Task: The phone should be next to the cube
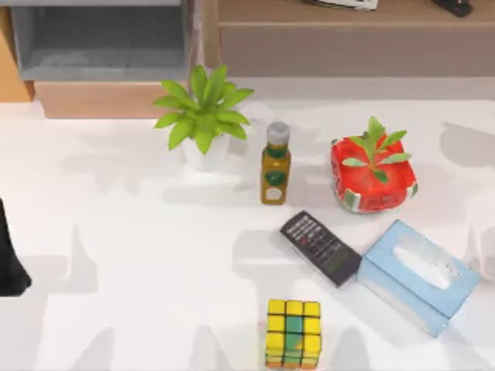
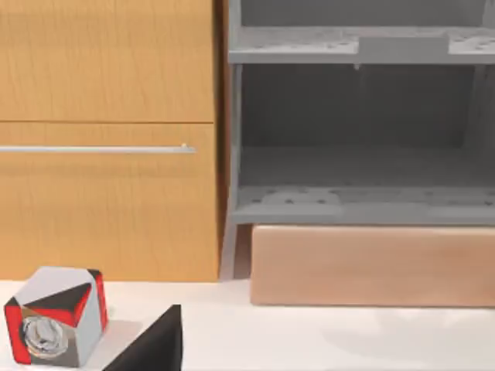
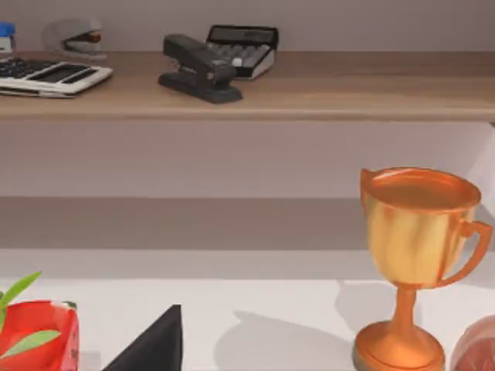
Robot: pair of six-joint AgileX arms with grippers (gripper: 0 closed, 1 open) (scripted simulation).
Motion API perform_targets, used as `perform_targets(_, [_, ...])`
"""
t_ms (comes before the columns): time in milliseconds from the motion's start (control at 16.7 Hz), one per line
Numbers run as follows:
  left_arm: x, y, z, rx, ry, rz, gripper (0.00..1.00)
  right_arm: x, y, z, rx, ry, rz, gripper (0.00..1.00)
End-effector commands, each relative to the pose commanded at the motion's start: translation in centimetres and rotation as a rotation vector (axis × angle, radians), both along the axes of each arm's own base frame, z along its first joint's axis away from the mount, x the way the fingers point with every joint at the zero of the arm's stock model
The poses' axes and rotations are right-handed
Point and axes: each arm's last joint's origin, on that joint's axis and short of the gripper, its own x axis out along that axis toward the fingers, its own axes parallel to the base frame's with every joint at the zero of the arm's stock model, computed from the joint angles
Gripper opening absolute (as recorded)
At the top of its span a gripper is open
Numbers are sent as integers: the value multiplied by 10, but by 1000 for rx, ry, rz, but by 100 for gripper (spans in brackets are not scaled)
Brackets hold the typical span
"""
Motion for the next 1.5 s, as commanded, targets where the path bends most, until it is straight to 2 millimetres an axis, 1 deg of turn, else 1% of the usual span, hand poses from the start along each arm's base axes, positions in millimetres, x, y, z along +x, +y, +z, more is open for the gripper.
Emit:
perform_targets(120, [0,0,0,0,0,0,100,0,0,0,0,0,0,100])
perform_targets(240, [0,1,5,14,22,10,100,0,0,0,0,0,0,100])
perform_targets(360, [2,3,17,44,77,27,100,0,0,0,0,0,0,100])
perform_targets(480, [7,6,31,85,169,44,100,0,0,0,0,0,0,100])
perform_targets(660, [27,13,51,151,386,59,100,0,0,0,0,0,0,100])
perform_targets(840, [62,26,60,207,668,49,100,0,0,0,0,0,0,100])
perform_targets(1020, [104,44,54,235,965,7,100,0,0,0,0,0,0,100])
perform_targets(1200, [143,66,35,235,1226,-59,100,0,0,0,0,0,0,100])
perform_targets(1380, [174,87,12,219,1416,-128,100,0,0,0,0,0,0,100])
perform_targets(1500, [189,100,0,208,1497,-164,100,0,0,0,0,0,0,100])
